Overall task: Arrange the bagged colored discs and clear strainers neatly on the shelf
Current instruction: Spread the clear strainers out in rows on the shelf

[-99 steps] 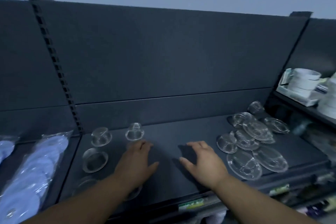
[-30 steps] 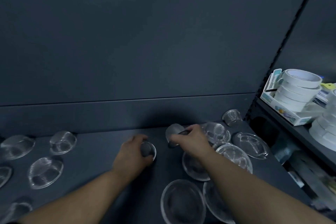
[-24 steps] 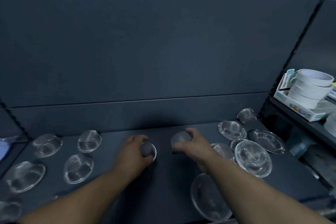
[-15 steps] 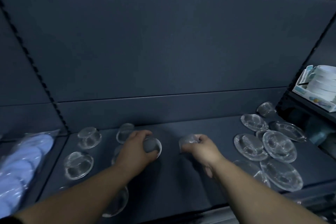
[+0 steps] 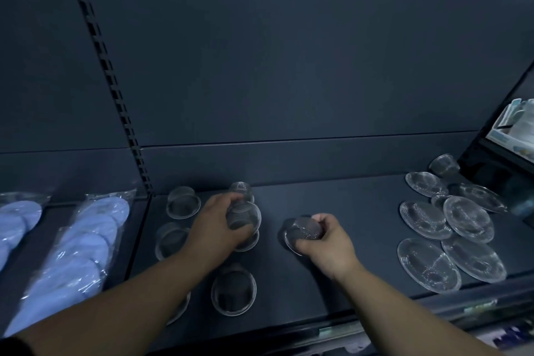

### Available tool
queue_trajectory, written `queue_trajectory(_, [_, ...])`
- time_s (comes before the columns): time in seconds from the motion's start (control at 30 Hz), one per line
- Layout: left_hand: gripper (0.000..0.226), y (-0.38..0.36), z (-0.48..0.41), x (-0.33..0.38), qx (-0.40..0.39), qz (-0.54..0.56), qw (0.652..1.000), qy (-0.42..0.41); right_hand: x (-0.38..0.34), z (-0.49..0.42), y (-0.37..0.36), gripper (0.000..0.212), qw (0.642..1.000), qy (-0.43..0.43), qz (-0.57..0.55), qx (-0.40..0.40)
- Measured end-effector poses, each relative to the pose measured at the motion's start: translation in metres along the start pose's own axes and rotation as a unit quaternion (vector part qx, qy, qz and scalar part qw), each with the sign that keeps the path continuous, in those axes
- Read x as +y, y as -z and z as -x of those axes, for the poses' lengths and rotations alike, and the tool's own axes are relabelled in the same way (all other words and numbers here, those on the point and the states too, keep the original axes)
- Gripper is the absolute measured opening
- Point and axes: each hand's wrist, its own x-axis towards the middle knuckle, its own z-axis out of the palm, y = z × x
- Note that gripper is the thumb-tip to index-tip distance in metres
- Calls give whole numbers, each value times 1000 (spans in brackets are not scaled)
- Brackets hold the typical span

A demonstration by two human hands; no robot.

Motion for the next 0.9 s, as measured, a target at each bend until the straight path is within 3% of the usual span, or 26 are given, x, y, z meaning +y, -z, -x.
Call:
queue_trajectory(0.2, [57, -23, -20, 6, -31, -8, 999, -29, 0, -13, 10, 53, 996, 48, 66, 20])
queue_trajectory(0.43, [56, -57, -59, 17, -61, -67, 995, -37, -3, -47, 24, 56, 989, 83, 117, -21])
queue_trajectory(0.9, [67, -97, -116, 13, -122, -115, 986, 14, 6, -81, 30, 66, 968, 125, 199, -84])
